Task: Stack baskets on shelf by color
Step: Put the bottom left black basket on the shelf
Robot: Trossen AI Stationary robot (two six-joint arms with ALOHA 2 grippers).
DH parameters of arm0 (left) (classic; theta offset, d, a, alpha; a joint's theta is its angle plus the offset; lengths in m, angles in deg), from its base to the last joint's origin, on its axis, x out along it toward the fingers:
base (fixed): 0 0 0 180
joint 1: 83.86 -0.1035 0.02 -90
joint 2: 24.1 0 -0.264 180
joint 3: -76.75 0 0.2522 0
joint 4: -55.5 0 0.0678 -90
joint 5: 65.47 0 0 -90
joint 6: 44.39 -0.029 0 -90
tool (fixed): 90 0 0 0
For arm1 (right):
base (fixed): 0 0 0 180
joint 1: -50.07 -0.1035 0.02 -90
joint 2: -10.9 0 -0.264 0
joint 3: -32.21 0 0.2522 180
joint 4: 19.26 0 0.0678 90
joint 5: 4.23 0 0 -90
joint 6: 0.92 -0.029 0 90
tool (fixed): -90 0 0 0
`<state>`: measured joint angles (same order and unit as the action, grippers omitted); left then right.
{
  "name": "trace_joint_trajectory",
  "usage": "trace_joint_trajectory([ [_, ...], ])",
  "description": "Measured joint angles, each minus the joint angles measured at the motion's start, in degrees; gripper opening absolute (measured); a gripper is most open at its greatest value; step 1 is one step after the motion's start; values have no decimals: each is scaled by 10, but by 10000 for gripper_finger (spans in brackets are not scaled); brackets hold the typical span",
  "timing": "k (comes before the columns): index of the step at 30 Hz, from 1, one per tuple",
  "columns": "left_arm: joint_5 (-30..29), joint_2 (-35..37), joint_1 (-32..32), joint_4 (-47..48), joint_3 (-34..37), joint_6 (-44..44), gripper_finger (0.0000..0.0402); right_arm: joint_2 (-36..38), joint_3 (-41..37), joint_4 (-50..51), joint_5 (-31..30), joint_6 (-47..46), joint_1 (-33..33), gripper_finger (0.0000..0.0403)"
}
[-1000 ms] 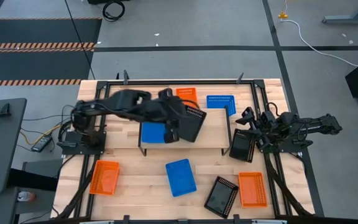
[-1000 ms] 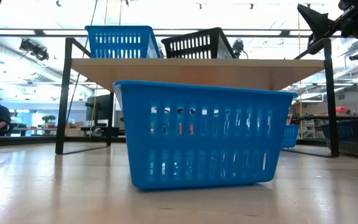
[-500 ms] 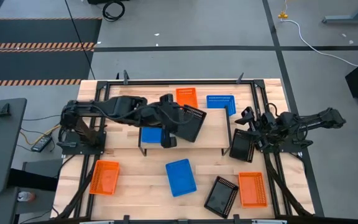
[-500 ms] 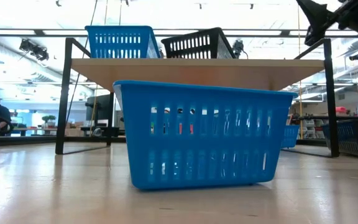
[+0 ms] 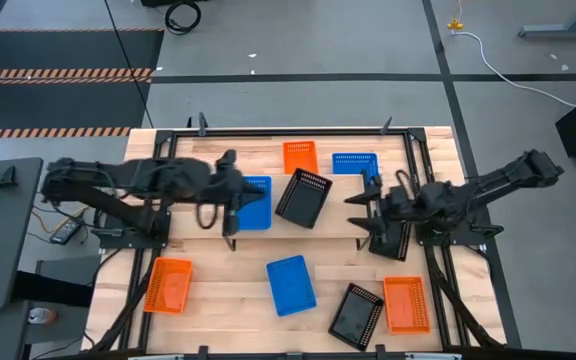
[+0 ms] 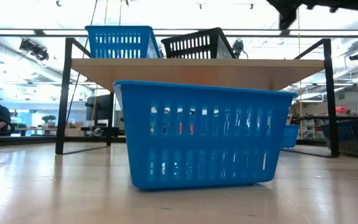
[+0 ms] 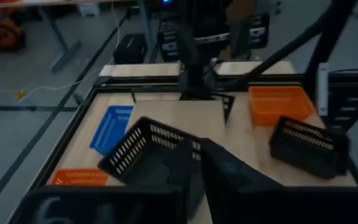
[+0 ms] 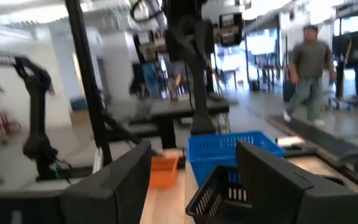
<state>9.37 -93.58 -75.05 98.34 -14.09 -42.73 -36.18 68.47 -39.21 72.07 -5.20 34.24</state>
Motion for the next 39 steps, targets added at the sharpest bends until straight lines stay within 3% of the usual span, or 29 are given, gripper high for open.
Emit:
trace_joint_trajectory([
  [16,-3,216,46,-154,246,-38,35,-302,398,380,-164,10,-40,240],
  [22,4,258,63,-210,326,-13,40,-391,552,585,-167,-59,-17,240],
  [28,4,282,101,-270,409,-7,32,-482,665,721,-144,-128,-3,240],
  [39,6,319,136,-291,418,-8,30,-590,777,867,-136,-197,31,239],
])
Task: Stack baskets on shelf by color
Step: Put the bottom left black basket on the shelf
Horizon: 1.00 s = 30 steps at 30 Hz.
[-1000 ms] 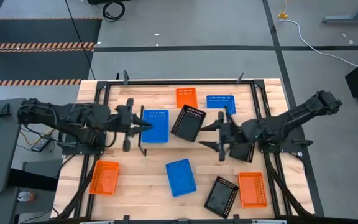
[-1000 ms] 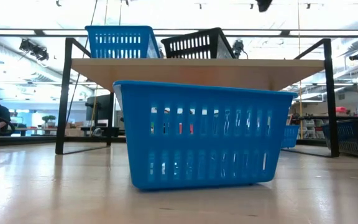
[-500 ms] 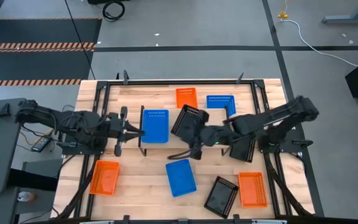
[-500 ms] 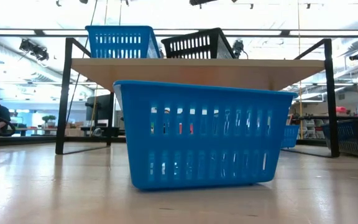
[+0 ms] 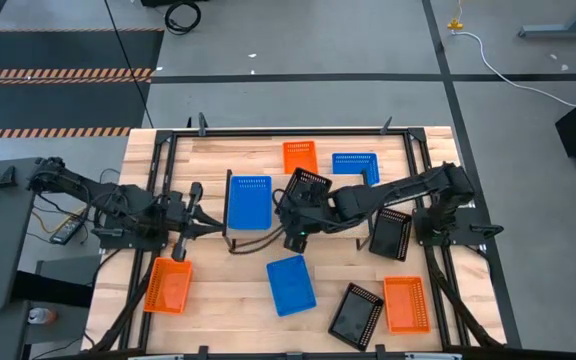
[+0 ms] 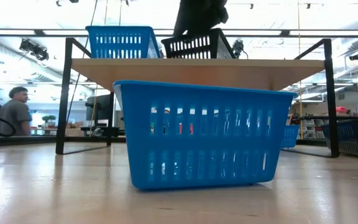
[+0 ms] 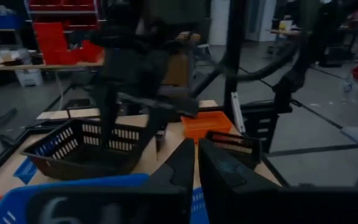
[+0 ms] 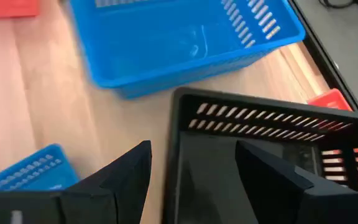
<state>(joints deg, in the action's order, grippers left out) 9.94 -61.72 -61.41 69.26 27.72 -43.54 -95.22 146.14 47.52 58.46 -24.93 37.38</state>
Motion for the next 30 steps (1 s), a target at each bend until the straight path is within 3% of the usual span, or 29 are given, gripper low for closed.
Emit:
trace_joint_trajectory([
  [7,-1,14,23,-1,0,-12,32,3,1,46,19,-58,9,209],
  [18,-1,26,49,-5,-1,-19,29,3,-6,56,58,-59,5,112],
  [30,-8,29,47,-27,-1,-80,17,3,-6,54,62,30,0,40],
])
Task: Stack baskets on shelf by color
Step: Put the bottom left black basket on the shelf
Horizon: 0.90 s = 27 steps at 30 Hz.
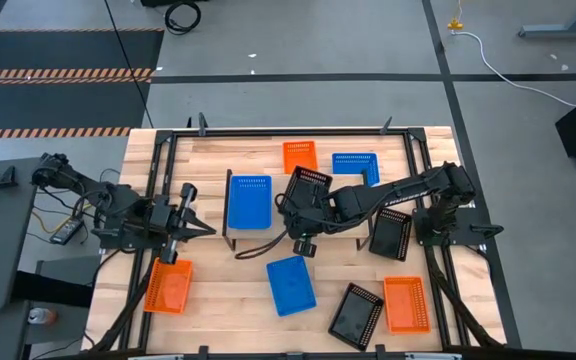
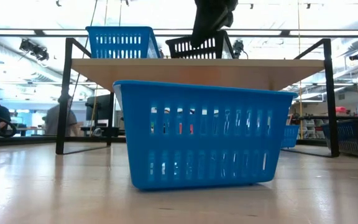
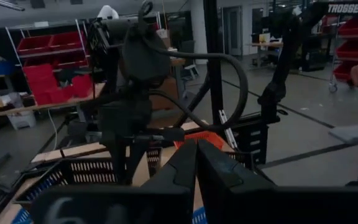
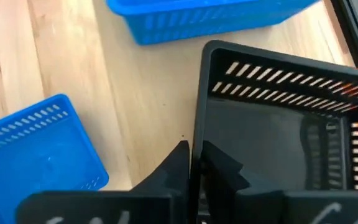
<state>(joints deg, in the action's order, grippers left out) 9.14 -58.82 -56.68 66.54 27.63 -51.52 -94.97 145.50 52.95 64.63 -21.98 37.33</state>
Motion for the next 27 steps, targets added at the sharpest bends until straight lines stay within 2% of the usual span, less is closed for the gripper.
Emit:
trace_joint_trajectory([
  [5,-2,0,0,-13,0,0,19,0,0,-1,31,33,0,16],
  [11,-28,0,0,-14,0,0,21,0,0,-1,42,48,0,27],
  [20,-28,-1,0,-12,0,26,18,1,0,-1,61,77,-2,20],
  [27,-28,-1,0,-9,0,30,23,1,0,-1,64,94,-2,33],
])
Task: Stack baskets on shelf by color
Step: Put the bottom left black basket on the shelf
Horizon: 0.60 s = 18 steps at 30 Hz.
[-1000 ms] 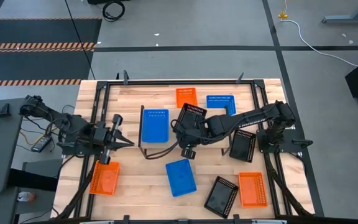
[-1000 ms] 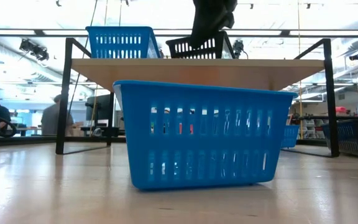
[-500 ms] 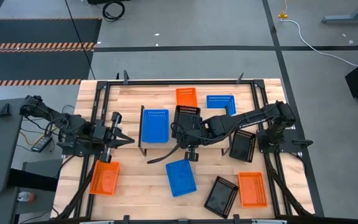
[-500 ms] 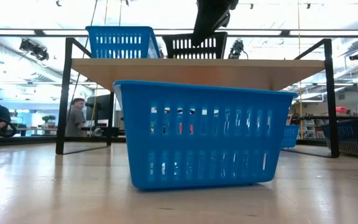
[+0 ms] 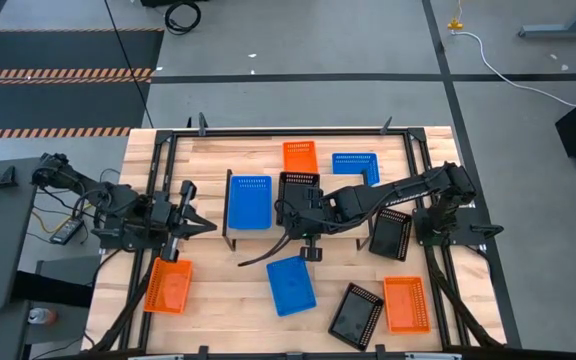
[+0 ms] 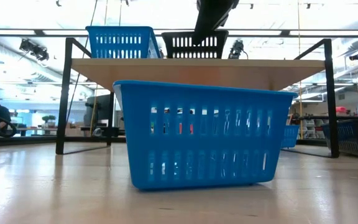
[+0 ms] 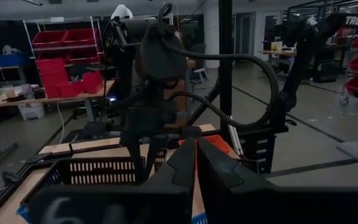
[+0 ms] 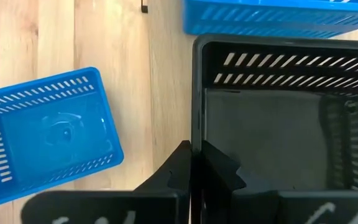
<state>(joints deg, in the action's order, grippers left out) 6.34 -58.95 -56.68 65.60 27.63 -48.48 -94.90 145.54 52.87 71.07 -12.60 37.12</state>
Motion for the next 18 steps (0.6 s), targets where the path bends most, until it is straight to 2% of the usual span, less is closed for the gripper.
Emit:
trace_joint_trajectory([
  [11,0,0,0,0,0,0,24,4,1,7,-3,38,0,36],
  [18,0,0,0,2,0,-1,23,6,35,8,-7,37,0,53],
])
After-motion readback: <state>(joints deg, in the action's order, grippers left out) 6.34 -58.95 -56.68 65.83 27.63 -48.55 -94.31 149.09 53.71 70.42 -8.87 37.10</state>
